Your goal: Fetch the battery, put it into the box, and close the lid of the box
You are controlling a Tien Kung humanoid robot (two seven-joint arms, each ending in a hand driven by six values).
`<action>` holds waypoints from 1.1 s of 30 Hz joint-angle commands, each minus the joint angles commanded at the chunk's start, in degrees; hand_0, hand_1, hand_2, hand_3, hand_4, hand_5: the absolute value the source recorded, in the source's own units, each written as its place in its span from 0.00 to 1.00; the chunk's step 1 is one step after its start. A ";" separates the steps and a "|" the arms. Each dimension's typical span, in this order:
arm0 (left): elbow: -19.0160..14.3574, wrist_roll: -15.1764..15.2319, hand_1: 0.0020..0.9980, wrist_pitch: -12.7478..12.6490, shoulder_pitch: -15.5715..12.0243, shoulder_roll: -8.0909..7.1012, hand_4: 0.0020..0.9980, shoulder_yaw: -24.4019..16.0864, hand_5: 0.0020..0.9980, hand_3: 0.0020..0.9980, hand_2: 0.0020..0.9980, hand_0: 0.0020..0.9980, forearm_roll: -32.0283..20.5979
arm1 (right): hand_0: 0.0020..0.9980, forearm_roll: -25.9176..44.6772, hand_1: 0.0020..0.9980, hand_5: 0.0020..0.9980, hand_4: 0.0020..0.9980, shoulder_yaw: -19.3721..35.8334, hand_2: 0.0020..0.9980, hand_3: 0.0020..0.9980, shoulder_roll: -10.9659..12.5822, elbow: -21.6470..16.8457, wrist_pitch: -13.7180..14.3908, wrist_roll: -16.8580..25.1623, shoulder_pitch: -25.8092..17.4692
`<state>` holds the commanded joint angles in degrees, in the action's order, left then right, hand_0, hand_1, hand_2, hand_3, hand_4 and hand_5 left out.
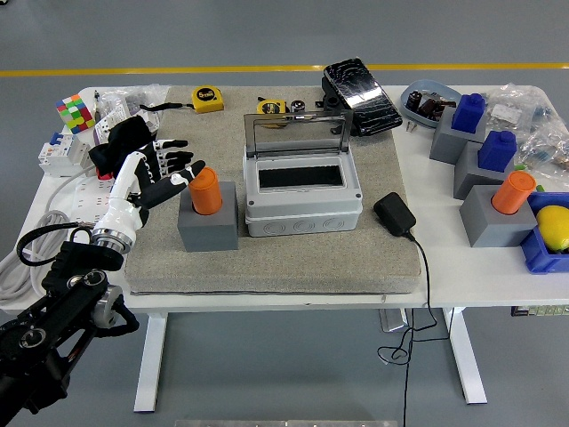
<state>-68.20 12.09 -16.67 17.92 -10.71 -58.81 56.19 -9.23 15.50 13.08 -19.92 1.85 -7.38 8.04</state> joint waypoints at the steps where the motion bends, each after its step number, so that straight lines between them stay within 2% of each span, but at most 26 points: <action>1: 0.15 0.04 0.67 -0.01 0.15 0.08 1.00 0.14 0.19 0.67 0.61 0.70 -0.02 | 0.68 0.00 0.72 0.69 1.00 -0.05 0.72 0.69 0.01 0.00 0.00 -0.01 0.00; 4: 0.60 0.18 0.67 -0.01 0.75 0.30 1.00 0.80 0.19 0.67 0.61 0.70 0.05 | 0.68 0.02 0.72 0.69 1.00 -0.15 0.72 0.69 0.06 -0.02 0.00 0.01 0.02; 5: 0.75 0.24 0.66 -0.01 1.00 0.35 1.00 1.20 0.15 0.67 0.61 0.70 0.03 | 0.68 0.04 0.72 0.69 1.00 -0.23 0.72 0.69 0.08 -0.01 0.00 -0.01 0.05; 10: 1.58 0.44 0.66 -0.03 1.93 0.96 1.00 3.16 0.15 0.67 0.61 0.70 0.53 | 0.68 0.04 0.72 0.69 1.00 -0.41 0.72 0.69 0.11 -0.03 0.02 0.01 0.06; 11: 1.70 0.40 0.66 -0.08 2.01 1.07 1.00 3.41 0.08 0.66 0.60 0.69 0.84 | 0.68 0.04 0.72 0.69 1.00 -0.41 0.72 0.69 0.09 -0.04 0.01 0.01 0.03; 16: 2.69 0.14 0.66 -0.22 2.92 1.40 1.00 5.27 0.08 0.66 0.60 0.69 2.30 | 0.68 0.14 0.72 0.69 1.00 -0.53 0.72 0.69 0.08 0.00 -0.03 -0.01 -0.16; 17: 2.90 0.14 0.65 -0.26 3.10 1.47 1.00 5.52 0.00 0.66 0.59 0.69 2.39 | 0.68 0.14 0.72 0.69 1.00 -0.51 0.72 0.69 0.10 0.00 -0.04 -0.02 -0.18; 22: 3.86 0.26 0.65 -0.55 3.71 1.91 1.00 6.24 0.00 0.66 0.59 0.69 2.89 | 0.68 0.17 0.72 0.69 1.00 -0.33 0.72 0.69 0.11 -0.01 -0.03 -0.01 -0.23; 23: 4.10 0.52 0.59 -0.76 3.81 2.03 0.98 6.42 0.00 0.62 0.57 0.65 2.93 | 0.68 0.15 0.72 0.69 1.00 -0.26 0.72 0.69 0.12 -0.02 -0.02 0.00 -0.24; 28: 5.24 1.92 0.59 -1.51 4.33 2.50 0.98 7.06 0.00 0.62 0.57 0.65 2.52 | 0.68 0.15 0.72 0.69 1.00 -0.21 0.72 0.69 0.10 -0.03 -0.02 0.01 -0.27; 29: 5.47 2.21 0.50 -1.65 4.45 2.57 0.90 7.21 0.00 0.54 0.51 0.58 2.34 | 0.68 0.15 0.72 0.69 1.00 -0.20 0.72 0.69 0.09 -0.03 -0.02 0.02 -0.27; 33: 6.51 3.54 0.50 -2.08 4.89 2.85 0.90 7.94 0.00 0.54 0.51 0.58 1.03 | 0.68 0.18 0.72 0.69 1.00 -0.21 0.72 0.69 0.03 -0.03 -0.03 0.01 -0.29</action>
<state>-61.68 15.63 -18.75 22.81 -7.87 -50.87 57.22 -9.05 15.29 13.11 -19.95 1.82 -7.37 7.75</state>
